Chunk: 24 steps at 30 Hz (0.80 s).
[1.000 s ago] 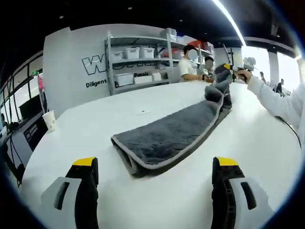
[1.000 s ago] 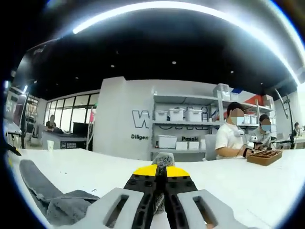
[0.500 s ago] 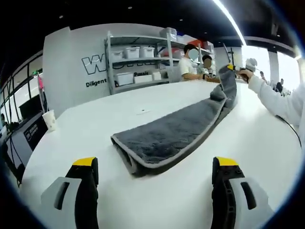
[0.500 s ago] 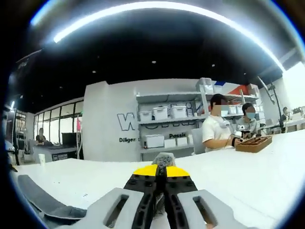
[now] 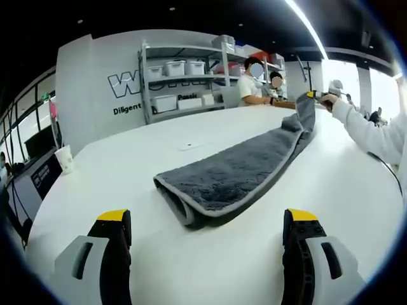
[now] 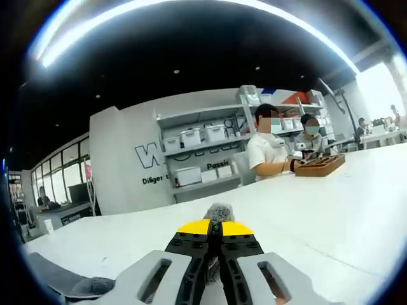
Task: Open the folded towel by lifting each exposed corner and separating the folded layers until the towel lies flat within the target outline without major curled edges
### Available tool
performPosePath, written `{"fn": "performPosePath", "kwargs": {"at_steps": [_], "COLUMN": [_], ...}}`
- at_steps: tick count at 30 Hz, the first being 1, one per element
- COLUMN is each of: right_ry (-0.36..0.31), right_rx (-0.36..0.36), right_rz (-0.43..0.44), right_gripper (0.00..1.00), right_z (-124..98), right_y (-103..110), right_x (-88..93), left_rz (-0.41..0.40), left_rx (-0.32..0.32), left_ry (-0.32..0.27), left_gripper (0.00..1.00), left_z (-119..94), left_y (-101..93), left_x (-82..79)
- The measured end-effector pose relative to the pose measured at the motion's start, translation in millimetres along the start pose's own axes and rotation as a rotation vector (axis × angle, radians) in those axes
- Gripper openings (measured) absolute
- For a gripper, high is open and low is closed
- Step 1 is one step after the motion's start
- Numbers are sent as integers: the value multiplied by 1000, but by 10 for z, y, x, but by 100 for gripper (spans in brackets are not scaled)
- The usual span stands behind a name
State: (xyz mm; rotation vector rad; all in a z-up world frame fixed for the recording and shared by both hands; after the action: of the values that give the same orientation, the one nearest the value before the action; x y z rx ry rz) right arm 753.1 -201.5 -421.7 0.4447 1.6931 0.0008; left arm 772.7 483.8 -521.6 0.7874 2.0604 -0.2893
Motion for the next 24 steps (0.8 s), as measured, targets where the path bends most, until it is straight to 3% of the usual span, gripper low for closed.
{"fn": "performPosePath", "kwargs": {"at_steps": [11,24], "right_ry": [84,207], "right_rx": [61,156], "right_rz": [11,-41], "right_gripper": [0,0], "right_z": [12,34], "right_y": [-257,-608], "right_x": [305,643], "left_rz": [-5,-4], "left_rx": [13,13], "left_ry": [-6,-13], "left_gripper": [97,97], "left_z": [21,25], "left_y": [-18,-22], "left_x": [-9,-24]}}
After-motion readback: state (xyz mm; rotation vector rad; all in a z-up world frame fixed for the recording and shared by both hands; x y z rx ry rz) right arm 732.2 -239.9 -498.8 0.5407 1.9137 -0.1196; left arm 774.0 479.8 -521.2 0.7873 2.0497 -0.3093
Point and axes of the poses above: the point that each gripper's makers call its tool centre point, and the gripper's own axes: z roughly forward along the fingers, y roughly to its left, x roughly out of its underside, the point moved 4 cm from there along -z, roughly backward along the fingers, and after that the axes turned 13 degrees about y, right-handed, at the moved point
